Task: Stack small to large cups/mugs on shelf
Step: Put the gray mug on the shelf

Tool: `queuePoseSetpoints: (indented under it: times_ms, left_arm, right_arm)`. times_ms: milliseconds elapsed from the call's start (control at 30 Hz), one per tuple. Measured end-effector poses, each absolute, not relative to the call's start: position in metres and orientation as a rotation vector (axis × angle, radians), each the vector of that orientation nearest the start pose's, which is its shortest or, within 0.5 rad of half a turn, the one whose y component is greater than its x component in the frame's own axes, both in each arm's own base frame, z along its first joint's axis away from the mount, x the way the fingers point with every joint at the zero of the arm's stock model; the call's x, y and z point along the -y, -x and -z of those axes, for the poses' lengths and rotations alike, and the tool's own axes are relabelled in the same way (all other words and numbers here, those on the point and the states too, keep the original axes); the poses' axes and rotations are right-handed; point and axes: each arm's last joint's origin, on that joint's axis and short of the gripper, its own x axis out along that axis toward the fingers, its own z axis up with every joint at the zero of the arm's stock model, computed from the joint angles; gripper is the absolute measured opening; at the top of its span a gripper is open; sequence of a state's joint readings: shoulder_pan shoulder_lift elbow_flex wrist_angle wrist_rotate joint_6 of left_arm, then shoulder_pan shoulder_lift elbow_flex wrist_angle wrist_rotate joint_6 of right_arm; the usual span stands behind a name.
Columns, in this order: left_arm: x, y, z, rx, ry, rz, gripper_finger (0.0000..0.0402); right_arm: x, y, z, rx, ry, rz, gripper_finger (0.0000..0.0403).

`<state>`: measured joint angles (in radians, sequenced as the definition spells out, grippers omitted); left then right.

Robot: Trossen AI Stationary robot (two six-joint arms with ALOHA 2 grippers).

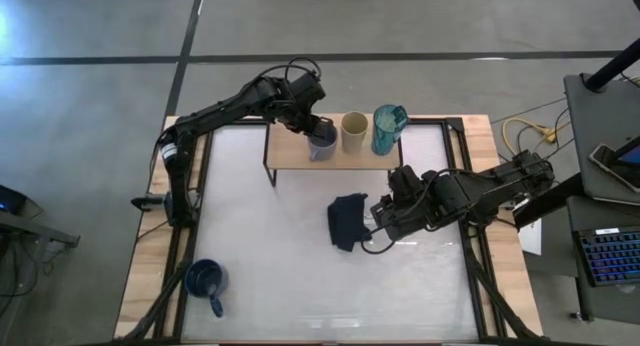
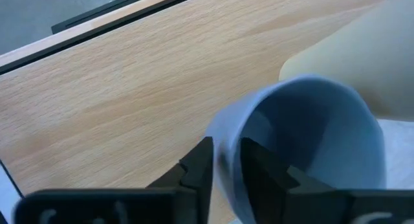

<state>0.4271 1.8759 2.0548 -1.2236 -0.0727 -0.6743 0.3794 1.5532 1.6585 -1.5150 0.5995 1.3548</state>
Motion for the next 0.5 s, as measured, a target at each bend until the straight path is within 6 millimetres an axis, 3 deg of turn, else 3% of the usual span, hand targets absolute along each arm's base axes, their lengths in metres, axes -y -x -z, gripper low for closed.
queuePoseSetpoints:
  times_ms: [233, 500]
  left_arm:
    - [-0.158, -0.343, -0.375, -0.852, 0.79, -0.782, 0.0119]
    - [-0.154, -0.337, -0.385, -0.83, 0.783, -0.766, 0.013]
  right_arm:
    - [-0.084, -0.254, -0.363, -0.85, -0.511, 0.915, 0.0206]
    - [-0.084, -0.254, -0.363, -0.849, -0.514, 0.916, 0.0206]
